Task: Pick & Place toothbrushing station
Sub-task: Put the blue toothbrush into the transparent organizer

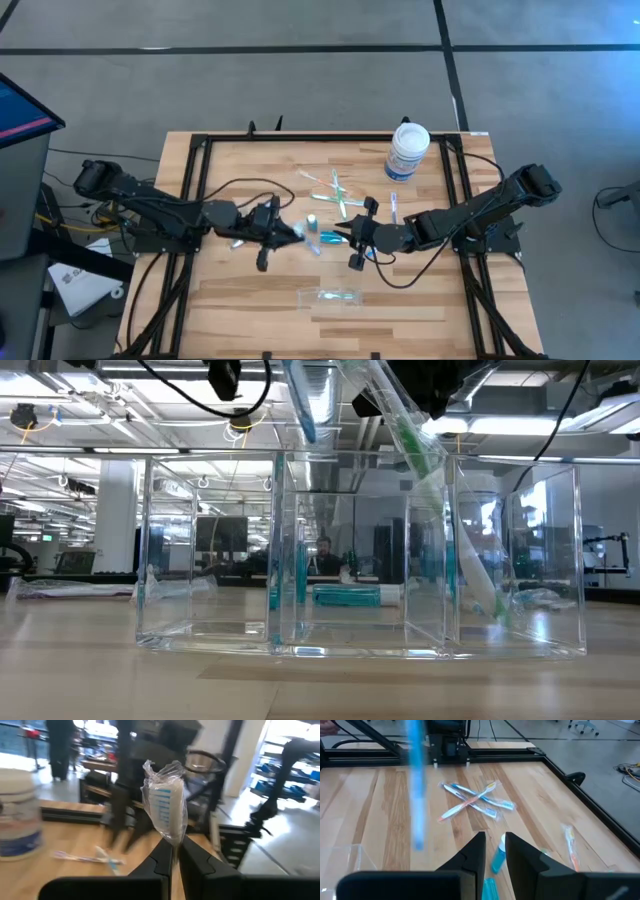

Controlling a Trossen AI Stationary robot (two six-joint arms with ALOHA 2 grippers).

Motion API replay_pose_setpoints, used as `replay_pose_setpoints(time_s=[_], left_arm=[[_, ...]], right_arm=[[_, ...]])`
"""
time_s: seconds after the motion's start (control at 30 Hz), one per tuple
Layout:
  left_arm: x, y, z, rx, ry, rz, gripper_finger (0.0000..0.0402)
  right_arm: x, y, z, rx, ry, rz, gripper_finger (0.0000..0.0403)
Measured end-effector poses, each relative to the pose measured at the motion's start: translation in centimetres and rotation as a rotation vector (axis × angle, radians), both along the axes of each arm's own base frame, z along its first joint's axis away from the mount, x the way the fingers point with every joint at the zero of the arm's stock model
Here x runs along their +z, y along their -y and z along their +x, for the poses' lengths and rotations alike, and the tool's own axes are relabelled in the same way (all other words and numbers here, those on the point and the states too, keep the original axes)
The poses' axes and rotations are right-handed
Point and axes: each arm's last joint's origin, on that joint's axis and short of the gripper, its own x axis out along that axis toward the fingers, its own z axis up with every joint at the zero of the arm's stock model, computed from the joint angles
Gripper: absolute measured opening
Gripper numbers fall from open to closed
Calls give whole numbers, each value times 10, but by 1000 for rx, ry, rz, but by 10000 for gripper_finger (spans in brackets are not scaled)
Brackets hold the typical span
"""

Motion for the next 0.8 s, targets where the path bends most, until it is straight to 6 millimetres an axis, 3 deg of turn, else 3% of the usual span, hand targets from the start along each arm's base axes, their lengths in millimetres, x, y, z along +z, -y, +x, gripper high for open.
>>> replay_pose_setpoints(time_s=[0.23,0.43,0.8], left_arm=[[-5,31,-8,-124,-22,12,7],[-7,41,-12,-164,-31,55,7],[-32,51,0,-176,-135,36,7]], right_arm=[[-1,2,0,-7,-7,-4,64],[-1,9,2,-28,-7,-3,64],[0,7,2,-23,-6,-2,64]])
